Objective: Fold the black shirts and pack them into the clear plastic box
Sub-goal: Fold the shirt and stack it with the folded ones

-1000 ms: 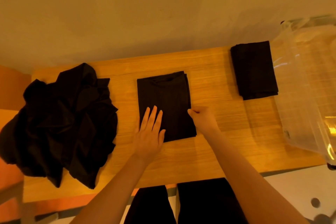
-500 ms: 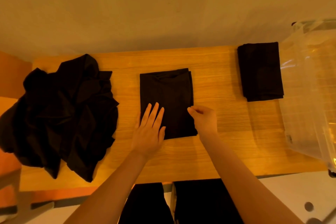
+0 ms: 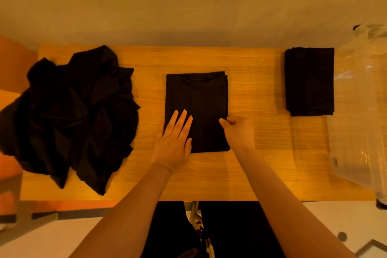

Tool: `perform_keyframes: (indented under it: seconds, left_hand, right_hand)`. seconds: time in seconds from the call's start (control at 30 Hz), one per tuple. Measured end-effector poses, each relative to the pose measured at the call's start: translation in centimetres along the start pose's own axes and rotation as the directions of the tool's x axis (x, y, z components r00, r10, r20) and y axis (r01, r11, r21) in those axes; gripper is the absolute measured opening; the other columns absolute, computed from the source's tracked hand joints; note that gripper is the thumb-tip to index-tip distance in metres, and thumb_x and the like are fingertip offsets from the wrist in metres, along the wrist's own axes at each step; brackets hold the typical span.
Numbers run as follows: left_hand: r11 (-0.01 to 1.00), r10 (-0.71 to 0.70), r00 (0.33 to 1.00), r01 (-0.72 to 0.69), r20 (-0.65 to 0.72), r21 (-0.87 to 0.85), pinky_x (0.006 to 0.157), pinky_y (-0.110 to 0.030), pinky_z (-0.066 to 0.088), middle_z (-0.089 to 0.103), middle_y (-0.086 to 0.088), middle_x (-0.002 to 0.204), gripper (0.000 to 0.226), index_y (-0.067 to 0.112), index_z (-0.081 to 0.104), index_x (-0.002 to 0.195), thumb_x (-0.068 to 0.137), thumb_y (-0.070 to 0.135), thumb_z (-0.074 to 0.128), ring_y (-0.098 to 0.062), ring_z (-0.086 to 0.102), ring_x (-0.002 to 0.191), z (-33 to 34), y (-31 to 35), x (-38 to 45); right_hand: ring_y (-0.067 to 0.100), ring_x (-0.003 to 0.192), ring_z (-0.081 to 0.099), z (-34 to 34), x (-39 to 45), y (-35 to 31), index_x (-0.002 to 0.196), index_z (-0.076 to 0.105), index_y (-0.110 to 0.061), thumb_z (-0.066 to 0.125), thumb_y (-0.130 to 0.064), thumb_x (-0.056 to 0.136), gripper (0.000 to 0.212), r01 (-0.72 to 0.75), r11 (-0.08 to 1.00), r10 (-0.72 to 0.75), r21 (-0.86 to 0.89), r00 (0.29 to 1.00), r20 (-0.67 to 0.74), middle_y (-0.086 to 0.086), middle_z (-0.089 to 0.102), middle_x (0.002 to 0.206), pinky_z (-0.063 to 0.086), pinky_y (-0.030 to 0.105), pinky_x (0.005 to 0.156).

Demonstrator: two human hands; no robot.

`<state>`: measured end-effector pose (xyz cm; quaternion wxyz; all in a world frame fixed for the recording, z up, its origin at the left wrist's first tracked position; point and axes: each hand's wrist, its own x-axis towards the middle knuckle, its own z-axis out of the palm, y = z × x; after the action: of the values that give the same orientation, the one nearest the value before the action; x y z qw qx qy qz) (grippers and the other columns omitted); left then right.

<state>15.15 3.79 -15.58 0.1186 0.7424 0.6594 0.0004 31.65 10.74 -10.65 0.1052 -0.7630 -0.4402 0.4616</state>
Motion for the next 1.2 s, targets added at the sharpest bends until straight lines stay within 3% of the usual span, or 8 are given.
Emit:
perform_keyframes:
  seconds: [0.1,0.2,0.5,0.7,0.8,1.0,1.1,1.2]
  left_hand:
    - [1.000,-0.003,1.000,0.003,0.001,-0.002,0.106,-0.050,0.024,0.039,-0.009,0.146,0.056,0.015,0.031,0.141,0.089,0.036,0.030,-0.024,0.021,0.137,0.0,0.0,0.0]
    - [1.000,0.003,1.000,-0.003,-0.002,-0.007,0.107,-0.050,0.024,0.038,-0.009,0.146,0.056,0.014,0.031,0.141,0.089,0.035,0.030,-0.024,0.020,0.137,0.0,0.0,-0.1]
    - [1.000,0.012,1.000,-0.013,-0.022,-0.018,0.106,-0.051,0.025,0.040,-0.010,0.145,0.056,0.014,0.032,0.140,0.089,0.035,0.031,-0.024,0.021,0.137,0.1,0.0,0.0]
    - [1.000,0.018,1.000,-0.018,-0.022,-0.018,0.105,-0.052,0.025,0.041,-0.010,0.145,0.056,0.014,0.031,0.140,0.089,0.035,0.030,-0.025,0.022,0.137,0.1,-0.1,0.1]
    - [1.000,0.019,1.000,-0.019,-0.022,-0.018,0.105,-0.053,0.025,0.041,-0.010,0.144,0.055,0.014,0.031,0.140,0.089,0.036,0.030,-0.025,0.022,0.136,0.0,-0.1,0.1]
    - [1.000,0.020,1.000,-0.021,-0.015,-0.012,0.106,-0.052,0.024,0.040,-0.010,0.145,0.056,0.014,0.032,0.140,0.089,0.036,0.030,-0.025,0.022,0.137,0.0,-0.1,0.1]
    - [1.000,0.018,1.000,-0.018,-0.016,-0.010,0.107,-0.051,0.024,0.040,-0.010,0.145,0.056,0.014,0.033,0.140,0.089,0.036,0.030,-0.025,0.022,0.137,0.1,-0.2,0.1]
    - [1.000,0.019,1.000,-0.019,-0.011,-0.014,0.107,-0.050,0.023,0.040,-0.009,0.145,0.056,0.015,0.033,0.140,0.088,0.037,0.030,-0.024,0.022,0.137,0.0,-0.2,0.1]
  right_hand:
    - [0.004,0.074,0.052,0.1,-0.7,-0.2,0.108,0.061,-0.012,0.066,-0.021,0.086,0.025,0.005,0.997,0.003,0.073,0.994,-0.105,-0.003,0.058,0.092,0.038,0.010,0.056]
    - [0.005,0.071,0.053,0.1,-0.9,0.1,0.101,0.061,-0.011,0.066,-0.020,0.086,0.018,-0.015,0.991,0.032,0.135,0.992,-0.121,-0.003,0.058,0.086,0.035,0.008,0.048]
    - [0.011,0.089,0.055,0.4,-1.0,-0.4,0.112,0.065,-0.008,0.065,-0.023,0.086,0.030,-0.085,0.983,0.095,0.163,0.994,-0.054,0.003,0.066,0.103,0.045,0.022,0.073]
    - [0.012,0.058,0.044,0.2,-1.0,-0.8,0.087,0.066,-0.006,0.060,-0.021,0.090,0.017,-0.115,0.986,0.115,0.124,0.993,0.003,0.002,0.049,0.066,0.039,0.024,0.056]
    - [0.011,0.046,0.034,0.0,-0.4,-0.8,0.056,0.042,-0.011,0.053,-0.022,0.094,0.040,-0.077,0.997,0.078,-0.014,0.995,0.058,0.000,0.036,0.053,0.026,0.016,0.042]
    - [0.010,0.045,0.036,-0.2,0.0,-0.8,0.052,0.038,-0.014,0.054,-0.034,0.093,0.048,0.074,0.960,-0.077,-0.270,0.997,0.000,-0.002,0.038,0.052,0.025,0.020,0.043]
    - [0.009,0.066,0.049,0.4,-0.5,-1.0,0.080,0.064,-0.008,0.062,-0.034,0.088,0.028,0.160,0.911,-0.202,-0.380,0.977,-0.072,-0.001,0.056,0.080,0.029,0.013,0.049]
    - [0.015,0.084,0.059,0.7,-0.5,-0.9,0.115,0.062,-0.007,0.064,-0.023,0.087,0.033,0.048,0.990,-0.065,-0.130,0.989,-0.132,0.005,0.063,0.100,0.044,0.019,0.064]
